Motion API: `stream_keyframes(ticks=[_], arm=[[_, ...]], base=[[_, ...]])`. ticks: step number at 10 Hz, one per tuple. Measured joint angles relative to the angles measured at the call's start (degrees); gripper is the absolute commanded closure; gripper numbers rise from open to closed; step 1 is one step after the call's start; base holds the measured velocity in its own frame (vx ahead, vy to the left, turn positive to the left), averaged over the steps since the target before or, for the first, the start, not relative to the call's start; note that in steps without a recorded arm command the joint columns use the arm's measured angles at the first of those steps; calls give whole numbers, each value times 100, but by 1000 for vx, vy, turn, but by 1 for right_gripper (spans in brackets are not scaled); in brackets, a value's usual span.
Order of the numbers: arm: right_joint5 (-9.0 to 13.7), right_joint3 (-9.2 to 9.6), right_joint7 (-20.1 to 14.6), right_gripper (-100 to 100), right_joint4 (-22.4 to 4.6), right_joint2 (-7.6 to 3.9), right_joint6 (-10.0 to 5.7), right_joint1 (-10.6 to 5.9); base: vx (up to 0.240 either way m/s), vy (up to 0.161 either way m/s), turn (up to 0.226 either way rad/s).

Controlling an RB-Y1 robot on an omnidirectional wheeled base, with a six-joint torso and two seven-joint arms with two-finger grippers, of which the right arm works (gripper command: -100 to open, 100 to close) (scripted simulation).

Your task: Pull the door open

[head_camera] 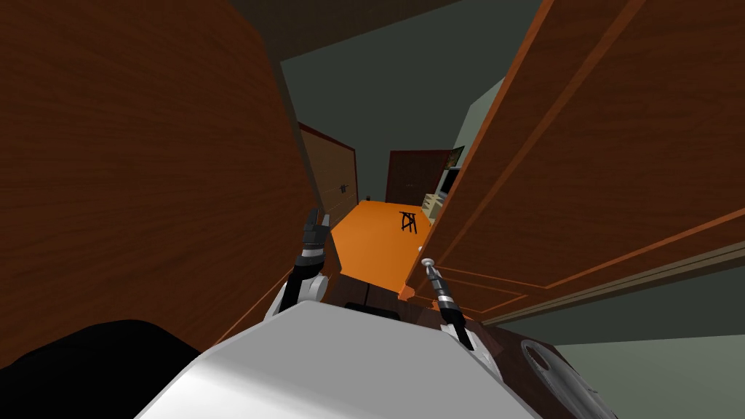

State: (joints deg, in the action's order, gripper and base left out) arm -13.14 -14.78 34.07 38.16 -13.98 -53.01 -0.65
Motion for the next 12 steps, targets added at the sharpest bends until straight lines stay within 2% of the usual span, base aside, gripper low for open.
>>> stream_keyframes(ticks=[1,6,7,8,10,12], arm=[[35,19,-117,100,-67,-11,-12,-48],[303,209,-887,100,37,-59,71,-29],[341,225,-995,100,-30,-59,35,-61],[403,254,-1115,100,-228,-84,-53,-166],[480,326,-1388,100,-72,-105,31,-87],[568,378,-1640,100,-193,-144,-15,-158]], base=[[-31,-12,14],[-34,-13,19],[-30,-19,13],[-21,-17,24],[-22,-6,23],[-30,-16,16]])
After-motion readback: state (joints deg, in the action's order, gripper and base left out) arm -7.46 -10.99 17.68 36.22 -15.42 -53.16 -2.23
